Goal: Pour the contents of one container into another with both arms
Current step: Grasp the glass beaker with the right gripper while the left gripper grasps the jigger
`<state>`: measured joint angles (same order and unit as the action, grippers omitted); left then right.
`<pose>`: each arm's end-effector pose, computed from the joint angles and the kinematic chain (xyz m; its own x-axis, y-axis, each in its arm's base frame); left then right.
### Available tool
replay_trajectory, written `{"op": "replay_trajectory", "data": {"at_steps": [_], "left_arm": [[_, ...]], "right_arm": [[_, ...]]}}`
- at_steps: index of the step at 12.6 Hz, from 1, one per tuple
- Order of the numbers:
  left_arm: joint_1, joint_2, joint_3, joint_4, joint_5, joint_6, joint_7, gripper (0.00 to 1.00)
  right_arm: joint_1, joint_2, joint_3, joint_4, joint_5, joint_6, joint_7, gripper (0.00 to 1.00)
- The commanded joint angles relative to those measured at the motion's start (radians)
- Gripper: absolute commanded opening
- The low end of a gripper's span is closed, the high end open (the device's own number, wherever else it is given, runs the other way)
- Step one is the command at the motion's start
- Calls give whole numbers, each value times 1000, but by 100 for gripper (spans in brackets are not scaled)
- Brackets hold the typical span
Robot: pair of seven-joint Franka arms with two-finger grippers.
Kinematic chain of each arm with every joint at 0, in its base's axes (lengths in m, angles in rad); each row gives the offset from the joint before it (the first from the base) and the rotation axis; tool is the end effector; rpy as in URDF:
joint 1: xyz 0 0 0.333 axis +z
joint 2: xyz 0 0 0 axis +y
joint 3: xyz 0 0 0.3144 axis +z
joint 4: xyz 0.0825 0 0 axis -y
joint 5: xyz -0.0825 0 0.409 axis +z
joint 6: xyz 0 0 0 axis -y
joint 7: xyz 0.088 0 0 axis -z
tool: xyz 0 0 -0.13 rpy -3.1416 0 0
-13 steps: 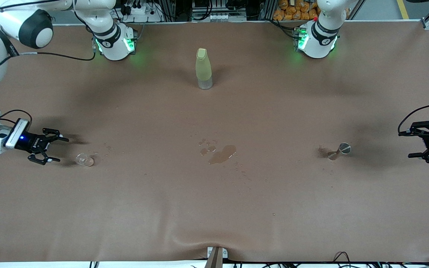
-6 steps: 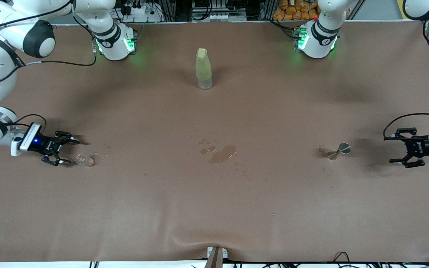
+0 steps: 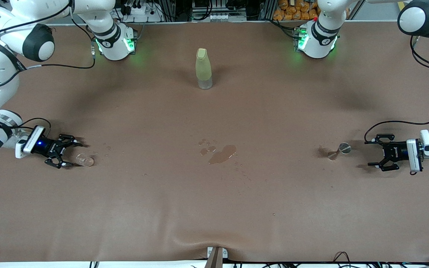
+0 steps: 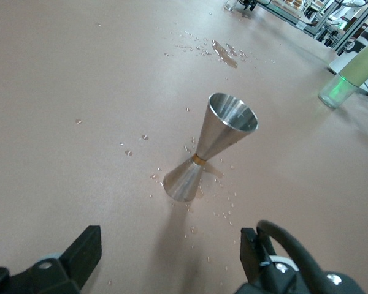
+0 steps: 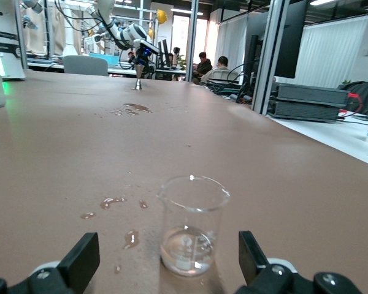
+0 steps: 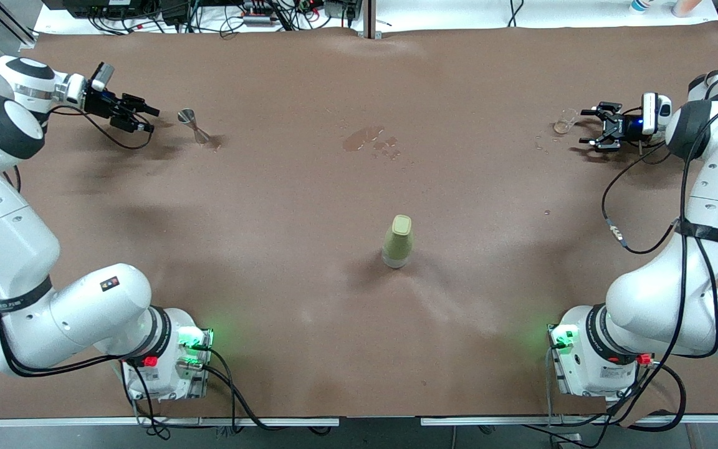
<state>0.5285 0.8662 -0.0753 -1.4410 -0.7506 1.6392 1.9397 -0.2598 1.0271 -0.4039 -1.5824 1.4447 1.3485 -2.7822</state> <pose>0.6321 0.2207 0.1344 0.4345 -0.5153 0.7387 -0.8987 -0.1934 0.3937 0.5684 -0.2365 0.0449 -0.0767 0.2372 0.9684 0.9678 -0.2159 0.1295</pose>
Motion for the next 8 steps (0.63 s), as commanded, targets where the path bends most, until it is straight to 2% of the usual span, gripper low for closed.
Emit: {"op": "replay_trajectory", "data": {"at_steps": [1,3,8], "left_arm": [[2,-4,2,8,-42,-24,7,100],[7,2,2,7,-125,-45,8,100],[-1,2,3,7,-116,-59,41,100]], "right_arm": [[-27,45,16,21,29,-16,-195,100],[-24,48,17,19,55,-12,-211,100],[-16,60,56,19,72,15,-212,100]]}}
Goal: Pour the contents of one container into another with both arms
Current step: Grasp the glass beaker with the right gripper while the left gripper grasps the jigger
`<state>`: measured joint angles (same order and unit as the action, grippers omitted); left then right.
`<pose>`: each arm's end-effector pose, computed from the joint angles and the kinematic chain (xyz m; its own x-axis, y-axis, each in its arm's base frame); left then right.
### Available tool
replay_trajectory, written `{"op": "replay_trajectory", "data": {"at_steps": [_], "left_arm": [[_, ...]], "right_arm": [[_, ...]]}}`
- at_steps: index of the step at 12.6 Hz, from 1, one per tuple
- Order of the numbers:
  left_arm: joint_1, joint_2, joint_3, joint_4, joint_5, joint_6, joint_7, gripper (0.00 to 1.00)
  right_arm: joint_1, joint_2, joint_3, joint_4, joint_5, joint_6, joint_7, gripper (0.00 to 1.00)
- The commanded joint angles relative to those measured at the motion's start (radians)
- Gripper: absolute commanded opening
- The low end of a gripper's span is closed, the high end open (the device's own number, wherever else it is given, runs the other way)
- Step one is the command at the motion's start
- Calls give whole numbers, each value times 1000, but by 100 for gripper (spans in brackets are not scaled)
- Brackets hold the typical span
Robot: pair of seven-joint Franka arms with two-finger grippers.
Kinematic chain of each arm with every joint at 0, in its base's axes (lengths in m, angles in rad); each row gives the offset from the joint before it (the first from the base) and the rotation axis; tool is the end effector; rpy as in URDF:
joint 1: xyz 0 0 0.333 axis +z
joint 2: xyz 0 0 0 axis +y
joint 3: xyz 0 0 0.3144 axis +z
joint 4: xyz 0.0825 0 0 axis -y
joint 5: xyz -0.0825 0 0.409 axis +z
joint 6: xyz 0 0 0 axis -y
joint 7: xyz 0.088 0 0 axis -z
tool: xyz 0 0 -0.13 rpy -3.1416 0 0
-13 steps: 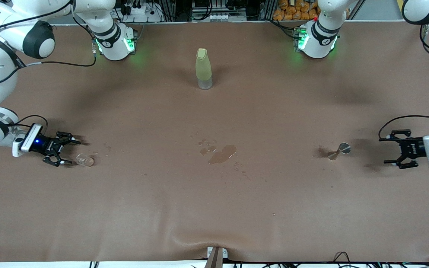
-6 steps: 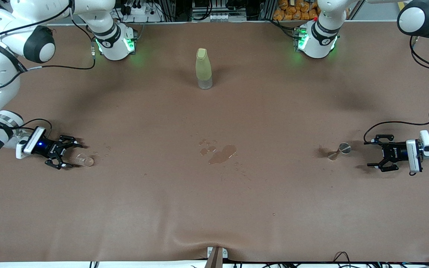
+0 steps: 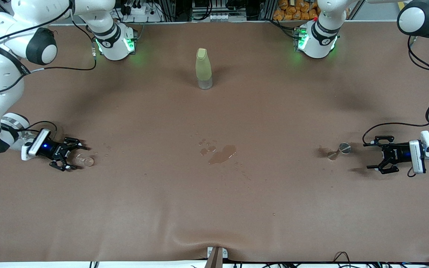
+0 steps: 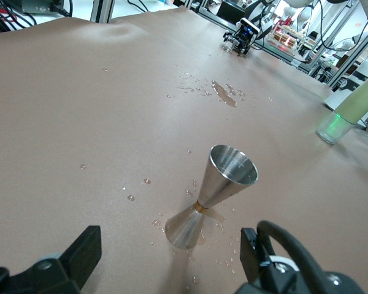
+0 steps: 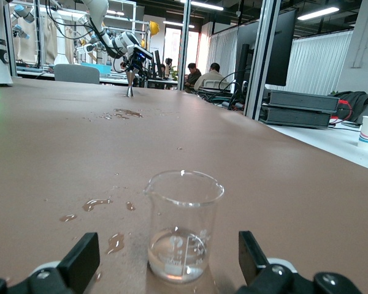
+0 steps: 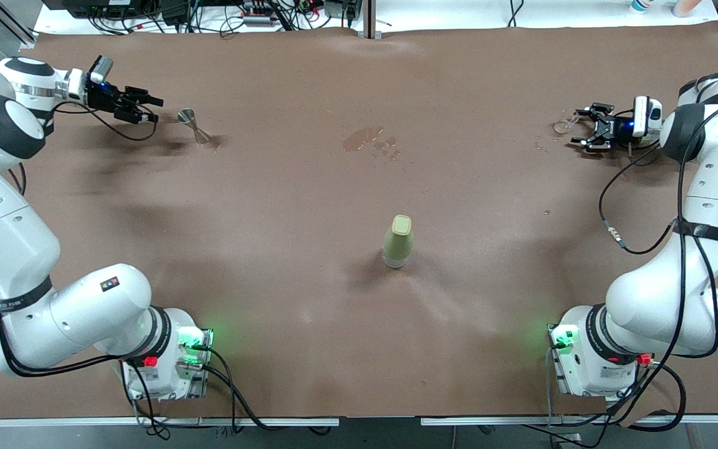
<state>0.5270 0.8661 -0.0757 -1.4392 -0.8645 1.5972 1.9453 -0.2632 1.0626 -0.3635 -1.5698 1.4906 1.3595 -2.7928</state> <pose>0.6397 0.2096 0.1450 0.4361 -0.4118 0.8002 -0.8999 -0.1940 0.3906 0.5756 -0.2172 0.0263 -0.0881 0.1986 0.9761 0.9613 -0.2397 0.1355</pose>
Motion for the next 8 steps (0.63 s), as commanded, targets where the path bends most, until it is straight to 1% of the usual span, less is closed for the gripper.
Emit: {"op": "replay_trajectory", "data": {"at_steps": [1,2,3,6,8], "left_arm": [[1,16,2,-3,-2,-17,78,100],[-11,33,2,-7,-4,-17,140,100],[-25,54,2,-6,-4,-17,177,97],[-39,71,-1,-10,-2,-17,198,98],[-54,86,-3,-12,-16,-28,217,96]], "right_arm": [[-11,26,17,7,33,12,-202,100],[-11,28,30,7,33,13,-202,100],[-11,30,47,7,33,27,-203,100],[-5,31,66,7,60,55,-223,100],[2,34,81,5,69,59,-225,100]]}}
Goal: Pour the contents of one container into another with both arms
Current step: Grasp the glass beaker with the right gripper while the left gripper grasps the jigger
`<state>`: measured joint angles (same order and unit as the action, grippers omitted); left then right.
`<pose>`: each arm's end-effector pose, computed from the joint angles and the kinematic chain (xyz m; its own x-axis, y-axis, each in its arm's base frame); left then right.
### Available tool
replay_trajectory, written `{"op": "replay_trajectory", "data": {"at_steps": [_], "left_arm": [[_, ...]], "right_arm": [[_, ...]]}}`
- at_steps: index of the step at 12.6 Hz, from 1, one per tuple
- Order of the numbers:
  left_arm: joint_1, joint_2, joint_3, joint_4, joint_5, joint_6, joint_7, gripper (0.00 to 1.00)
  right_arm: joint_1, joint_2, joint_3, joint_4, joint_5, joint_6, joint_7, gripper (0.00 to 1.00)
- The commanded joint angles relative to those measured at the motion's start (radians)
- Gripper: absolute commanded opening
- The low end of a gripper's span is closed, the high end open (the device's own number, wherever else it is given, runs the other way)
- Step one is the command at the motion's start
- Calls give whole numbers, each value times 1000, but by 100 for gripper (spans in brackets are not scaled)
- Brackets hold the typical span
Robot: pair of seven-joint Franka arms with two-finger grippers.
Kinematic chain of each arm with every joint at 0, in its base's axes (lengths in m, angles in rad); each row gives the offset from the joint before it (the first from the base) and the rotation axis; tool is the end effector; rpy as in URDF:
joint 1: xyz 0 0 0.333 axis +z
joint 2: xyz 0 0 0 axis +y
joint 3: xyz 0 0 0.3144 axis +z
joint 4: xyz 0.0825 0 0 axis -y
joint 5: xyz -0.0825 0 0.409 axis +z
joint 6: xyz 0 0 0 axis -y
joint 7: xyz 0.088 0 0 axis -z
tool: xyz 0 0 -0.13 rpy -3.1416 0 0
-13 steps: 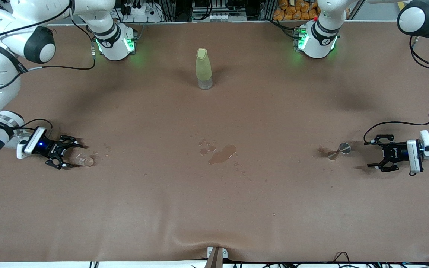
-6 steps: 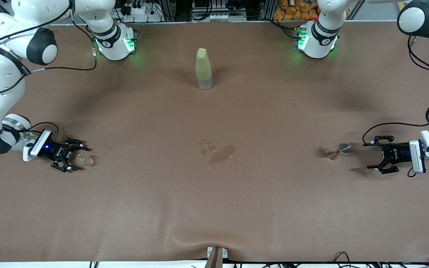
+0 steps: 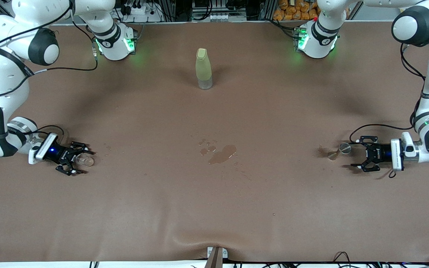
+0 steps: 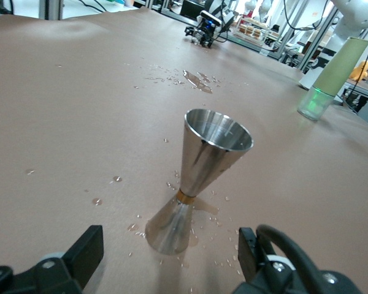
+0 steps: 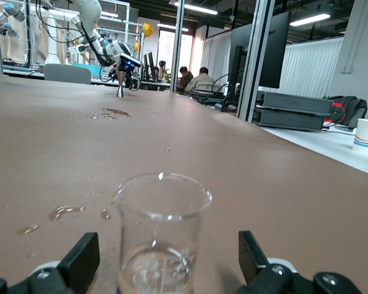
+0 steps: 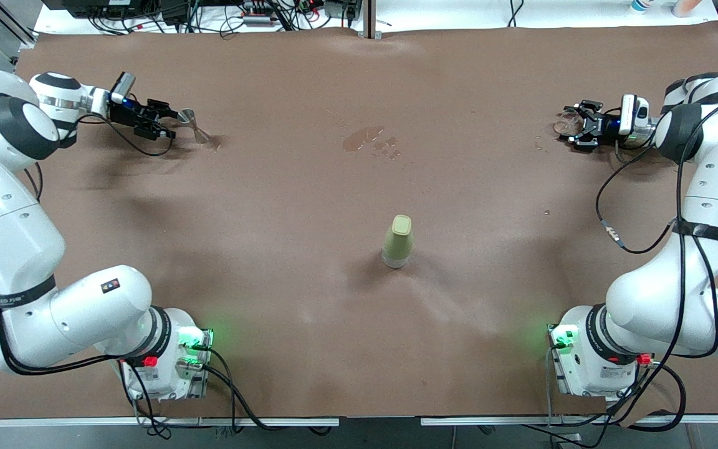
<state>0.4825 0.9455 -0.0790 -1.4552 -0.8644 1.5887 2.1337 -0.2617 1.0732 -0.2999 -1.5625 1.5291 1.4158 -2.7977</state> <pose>0.6280 0.1675 0.0889 0.3108 -0.4094 0.8578 -0.9462 -0.0482 0.3199 0.5927 -0.1890 0.0164 -0.1054 0.1839 0.9773 0.9523 -0.2643 0.1525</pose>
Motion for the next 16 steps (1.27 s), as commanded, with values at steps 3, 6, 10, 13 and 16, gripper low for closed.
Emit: {"op": "replay_trajectory", "data": {"at_steps": [3,6,10,13,16], "left_arm": [[-16,13,-11,4,-22,-39,35,87],[-7,25,-34,3,-62,-55,55,83],[1,42,-34,3,-97,-105,94,82],[2,47,-34,1,-113,-119,115,79],[2,47,-34,-1,-113,-119,115,73]], "right_arm": [[1,25,45,-2,33,38,-218,100],[10,25,50,-1,39,42,-207,86],[25,21,50,-1,42,40,-180,21],[33,16,50,10,31,34,-116,0],[64,-15,50,19,23,11,-13,0]]}}
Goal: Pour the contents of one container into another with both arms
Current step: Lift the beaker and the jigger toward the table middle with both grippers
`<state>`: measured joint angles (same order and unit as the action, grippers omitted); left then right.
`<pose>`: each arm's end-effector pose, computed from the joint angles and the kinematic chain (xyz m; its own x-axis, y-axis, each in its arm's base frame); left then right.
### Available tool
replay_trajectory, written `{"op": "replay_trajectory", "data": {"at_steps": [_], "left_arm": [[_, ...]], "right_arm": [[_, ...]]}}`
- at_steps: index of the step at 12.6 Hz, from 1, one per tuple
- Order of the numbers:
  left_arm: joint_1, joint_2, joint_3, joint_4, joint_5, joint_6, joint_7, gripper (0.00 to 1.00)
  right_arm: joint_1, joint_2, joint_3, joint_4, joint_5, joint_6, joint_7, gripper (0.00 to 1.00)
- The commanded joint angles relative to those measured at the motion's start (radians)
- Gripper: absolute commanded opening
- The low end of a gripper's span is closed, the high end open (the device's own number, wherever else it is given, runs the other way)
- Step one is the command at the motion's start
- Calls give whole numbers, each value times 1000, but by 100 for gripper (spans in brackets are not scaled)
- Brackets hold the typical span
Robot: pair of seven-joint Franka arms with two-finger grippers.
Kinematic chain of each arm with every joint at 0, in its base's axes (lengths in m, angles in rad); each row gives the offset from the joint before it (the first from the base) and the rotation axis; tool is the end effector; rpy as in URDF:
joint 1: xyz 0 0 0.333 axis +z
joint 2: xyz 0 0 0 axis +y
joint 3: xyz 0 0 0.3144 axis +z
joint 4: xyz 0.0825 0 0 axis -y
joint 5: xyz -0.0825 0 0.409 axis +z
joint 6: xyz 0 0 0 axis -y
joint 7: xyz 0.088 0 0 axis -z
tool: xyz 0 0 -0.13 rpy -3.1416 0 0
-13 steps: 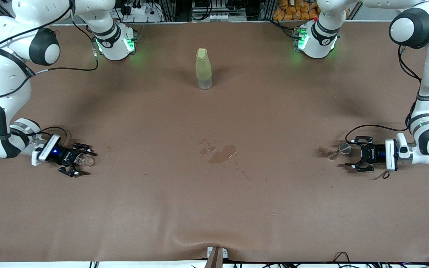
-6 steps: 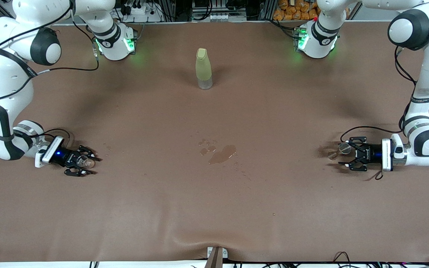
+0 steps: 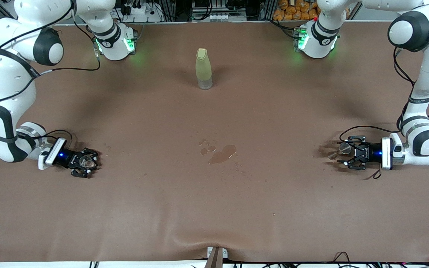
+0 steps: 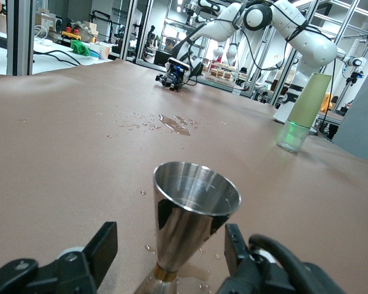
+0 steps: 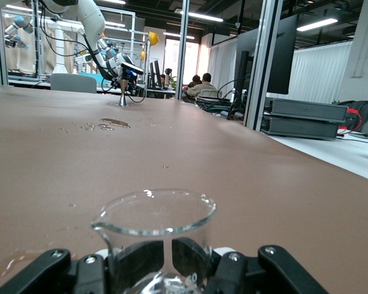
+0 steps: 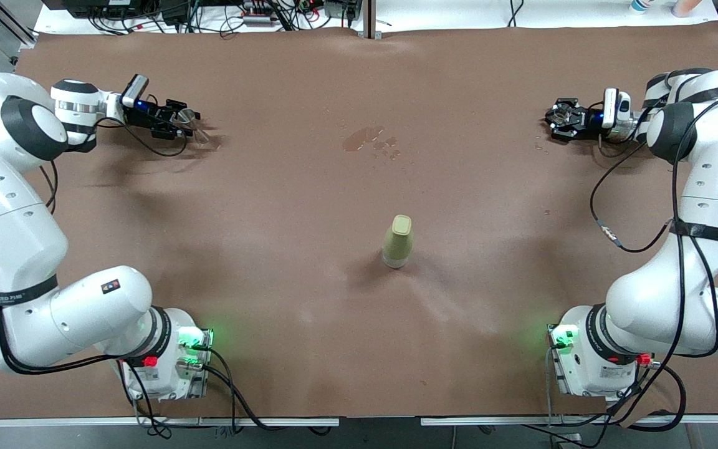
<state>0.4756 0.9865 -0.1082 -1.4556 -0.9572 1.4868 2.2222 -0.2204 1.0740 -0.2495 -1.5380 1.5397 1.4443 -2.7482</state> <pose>0.6255 0.1284 0.0811 0.2523 -0.2532 0.9339 -0.9612 0.0456 0.2720 0.6179 -0.1410 0.0205 -0.0966 0.1528 0.9835 0.9649 -0.2282 0.1302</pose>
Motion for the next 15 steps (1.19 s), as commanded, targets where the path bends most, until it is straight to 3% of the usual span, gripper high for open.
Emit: {"op": "replay_trajectory", "data": {"at_steps": [1,3,5,7,10,12,15], "left_arm": [[9,6,-5,0,-20,-17,25,72],[11,6,-5,1,-18,-17,21,71],[9,3,-4,3,-18,-17,11,59],[9,4,-2,6,-18,-17,10,38],[8,8,-2,1,-18,-17,8,35],[9,4,-1,4,-14,-17,-25,15],[8,4,1,4,-20,-17,-36,3]], "right_arm": [[36,-22,-1,-1,13,-37,-24,0],[58,-38,-1,16,5,-76,62,0],[79,-69,-1,16,5,-96,113,0],[105,-106,-2,13,3,-123,172,0],[144,-166,-5,1,-9,-156,293,0],[170,-201,-8,-17,-12,-179,373,0],[211,-273,-25,-69,-18,-191,470,0]]}}
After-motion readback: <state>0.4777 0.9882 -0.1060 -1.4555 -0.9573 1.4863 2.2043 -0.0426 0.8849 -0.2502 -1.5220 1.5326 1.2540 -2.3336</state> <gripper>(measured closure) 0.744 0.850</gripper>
